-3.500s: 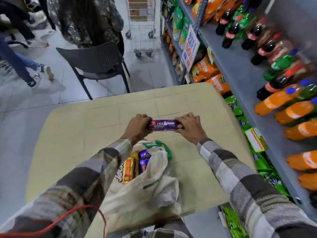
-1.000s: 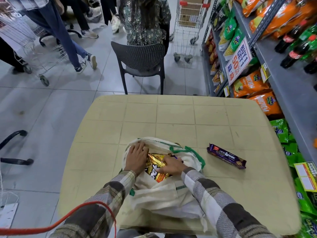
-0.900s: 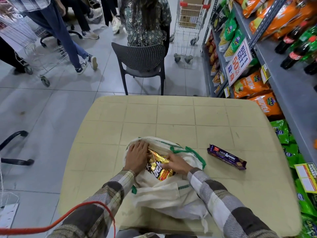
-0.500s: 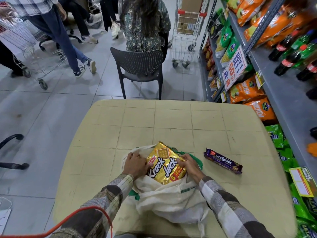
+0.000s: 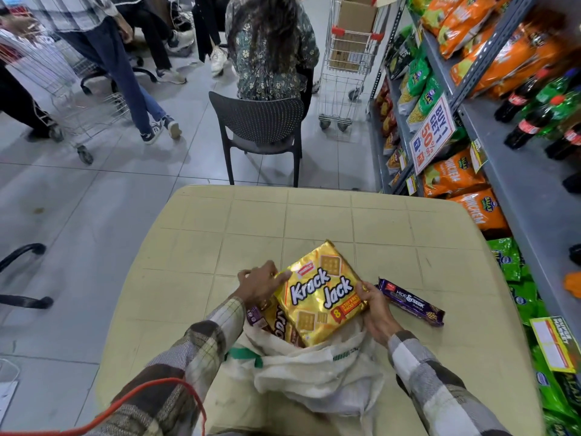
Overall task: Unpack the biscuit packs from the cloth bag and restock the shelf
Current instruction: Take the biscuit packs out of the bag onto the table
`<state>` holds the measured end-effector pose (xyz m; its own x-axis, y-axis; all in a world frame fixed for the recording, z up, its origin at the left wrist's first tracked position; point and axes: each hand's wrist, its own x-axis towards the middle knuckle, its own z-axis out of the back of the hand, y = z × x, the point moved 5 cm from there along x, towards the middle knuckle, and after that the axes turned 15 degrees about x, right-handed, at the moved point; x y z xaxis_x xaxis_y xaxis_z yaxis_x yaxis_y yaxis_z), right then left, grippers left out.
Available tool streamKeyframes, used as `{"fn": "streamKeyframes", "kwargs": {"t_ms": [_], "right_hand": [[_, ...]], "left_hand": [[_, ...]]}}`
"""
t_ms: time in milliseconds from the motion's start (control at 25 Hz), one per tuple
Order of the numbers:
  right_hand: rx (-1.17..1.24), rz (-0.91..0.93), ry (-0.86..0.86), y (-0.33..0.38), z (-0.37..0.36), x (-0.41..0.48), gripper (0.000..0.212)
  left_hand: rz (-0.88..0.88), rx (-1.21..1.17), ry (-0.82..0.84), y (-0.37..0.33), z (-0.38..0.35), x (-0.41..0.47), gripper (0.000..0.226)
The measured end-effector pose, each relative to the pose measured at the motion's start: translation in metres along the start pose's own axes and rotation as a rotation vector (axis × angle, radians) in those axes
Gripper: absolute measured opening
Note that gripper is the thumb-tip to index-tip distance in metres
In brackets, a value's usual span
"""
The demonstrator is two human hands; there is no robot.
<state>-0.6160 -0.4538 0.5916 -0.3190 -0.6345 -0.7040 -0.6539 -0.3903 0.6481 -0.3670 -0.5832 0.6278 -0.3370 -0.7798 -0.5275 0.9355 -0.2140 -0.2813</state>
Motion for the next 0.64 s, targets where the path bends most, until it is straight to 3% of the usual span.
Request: {"fn": "streamKeyframes", "kwargs": {"t_ms": [160,320,440,560,640], "right_hand": [[0.147,0.049,0.056,0.033,-0.027,0.0,0.031],[0.137,0.125,0.119,0.058,-0.091,0.005,0.026],[0.122,0.127,0.198,0.055,-0.148,0.011,0.024],[0.054,0.065,0.281,0.03,-0.207,0.018,0.033],[-0.02,0.018,0.323,0.004,-0.243,0.024,0.028]], "left_hand": [[-0.018,-0.492,-0.21,-0.02,0.063,0.006,0.05],[0.037,-0.91,-0.232,0.006,0.115,0.02,0.031],[0.058,-1.075,-0.284,0.049,0.14,0.024,0.013],[0.138,-1.167,-0.417,0.108,0.152,0.021,0.01],[0.254,-1.244,-0.478,0.153,0.148,0.018,0.013]]}}
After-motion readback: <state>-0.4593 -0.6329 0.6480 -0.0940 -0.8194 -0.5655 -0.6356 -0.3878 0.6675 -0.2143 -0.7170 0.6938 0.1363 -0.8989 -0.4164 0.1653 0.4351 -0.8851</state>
